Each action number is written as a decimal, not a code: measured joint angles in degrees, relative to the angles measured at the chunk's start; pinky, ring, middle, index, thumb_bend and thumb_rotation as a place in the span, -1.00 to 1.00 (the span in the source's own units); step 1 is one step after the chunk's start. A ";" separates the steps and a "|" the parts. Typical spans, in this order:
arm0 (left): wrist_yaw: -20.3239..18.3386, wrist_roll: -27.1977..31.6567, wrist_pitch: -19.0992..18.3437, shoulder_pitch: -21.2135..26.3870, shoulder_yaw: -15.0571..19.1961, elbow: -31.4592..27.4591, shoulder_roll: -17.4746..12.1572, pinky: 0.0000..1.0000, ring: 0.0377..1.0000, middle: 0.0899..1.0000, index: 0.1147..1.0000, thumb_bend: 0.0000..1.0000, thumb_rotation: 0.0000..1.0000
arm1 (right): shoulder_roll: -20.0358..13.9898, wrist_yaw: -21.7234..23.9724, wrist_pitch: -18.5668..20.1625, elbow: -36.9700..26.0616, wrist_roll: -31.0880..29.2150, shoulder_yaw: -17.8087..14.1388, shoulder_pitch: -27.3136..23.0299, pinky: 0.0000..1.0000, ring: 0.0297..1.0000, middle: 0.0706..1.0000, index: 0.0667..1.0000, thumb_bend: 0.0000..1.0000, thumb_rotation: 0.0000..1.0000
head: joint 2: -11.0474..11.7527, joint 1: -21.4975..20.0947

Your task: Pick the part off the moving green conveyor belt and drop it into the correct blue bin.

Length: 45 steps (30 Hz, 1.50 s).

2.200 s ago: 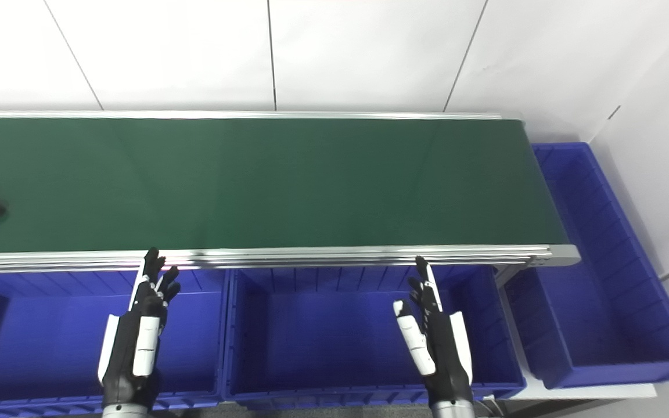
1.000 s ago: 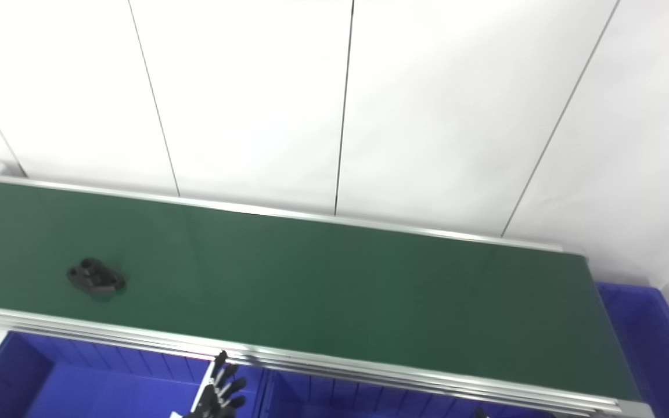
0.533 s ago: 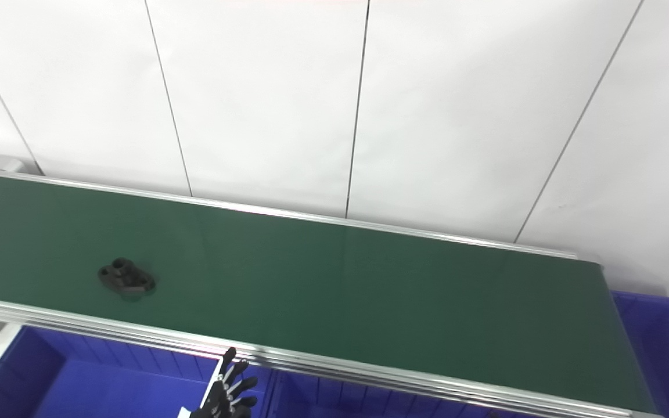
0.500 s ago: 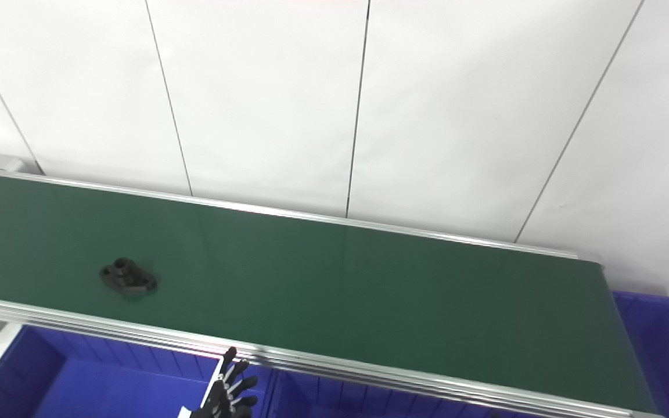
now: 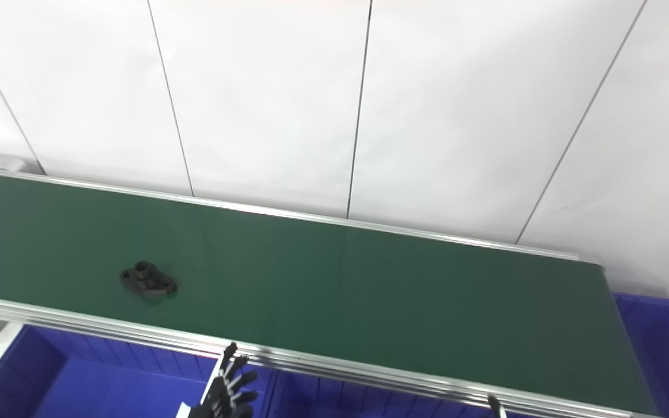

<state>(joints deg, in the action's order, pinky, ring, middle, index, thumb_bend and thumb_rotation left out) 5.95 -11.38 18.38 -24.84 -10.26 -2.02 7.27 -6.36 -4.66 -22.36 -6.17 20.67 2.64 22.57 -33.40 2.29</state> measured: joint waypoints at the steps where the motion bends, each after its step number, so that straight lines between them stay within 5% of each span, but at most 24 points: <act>1: -0.06 0.01 -0.22 0.00 -0.01 -0.24 0.00 0.69 0.76 0.91 1.00 0.55 0.70 | 0.06 -0.03 0.01 -1.09 0.71 0.00 -0.04 0.69 0.86 1.00 1.00 0.52 0.27 | -0.17 -0.44; 2: -0.11 0.02 -0.45 0.03 -0.04 -0.44 -0.01 0.73 0.77 0.93 1.00 0.53 0.72 | 0.19 -0.05 0.22 -2.69 1.49 0.00 -0.19 0.68 0.87 1.00 1.00 0.66 0.20 | -0.79 -1.22; 8: -0.99 1.12 -1.63 0.18 -0.15 -0.96 -0.19 0.76 0.78 0.94 1.00 0.49 0.76 | 2.37 0.81 5.91 -12.07 4.37 0.36 -2.19 0.67 0.81 0.98 1.00 0.80 -0.03 | -1.23 -2.64; 19: -2.03 1.86 -2.81 0.82 -0.10 -1.19 -0.32 0.85 0.82 0.95 1.00 0.46 0.81 | 2.58 4.86 16.62 -13.41 14.23 1.73 -13.09 0.60 0.73 0.77 0.80 0.89 -0.27 | -2.11 -5.62; 28: -2.21 2.40 -3.49 1.11 -0.39 -1.19 -0.29 0.80 0.81 0.92 1.00 0.48 0.81 | 1.69 8.32 24.13 -8.72 20.44 4.29 -23.83 0.44 0.61 0.68 0.69 0.92 -0.30 | -2.29 -5.45; 45: -2.22 2.36 -3.50 1.09 -0.59 -1.23 -0.30 0.77 0.78 0.89 1.00 0.48 0.80 | 1.99 10.11 29.13 4.24 25.92 11.40 -37.00 0.25 0.54 0.62 0.70 0.96 -0.24 | -2.99 -4.92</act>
<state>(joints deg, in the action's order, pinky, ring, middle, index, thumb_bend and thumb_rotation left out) 3.72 -9.02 14.87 -23.75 -10.85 -3.25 6.97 -4.37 5.45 6.76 -1.92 46.59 14.04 -14.43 -36.39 -2.64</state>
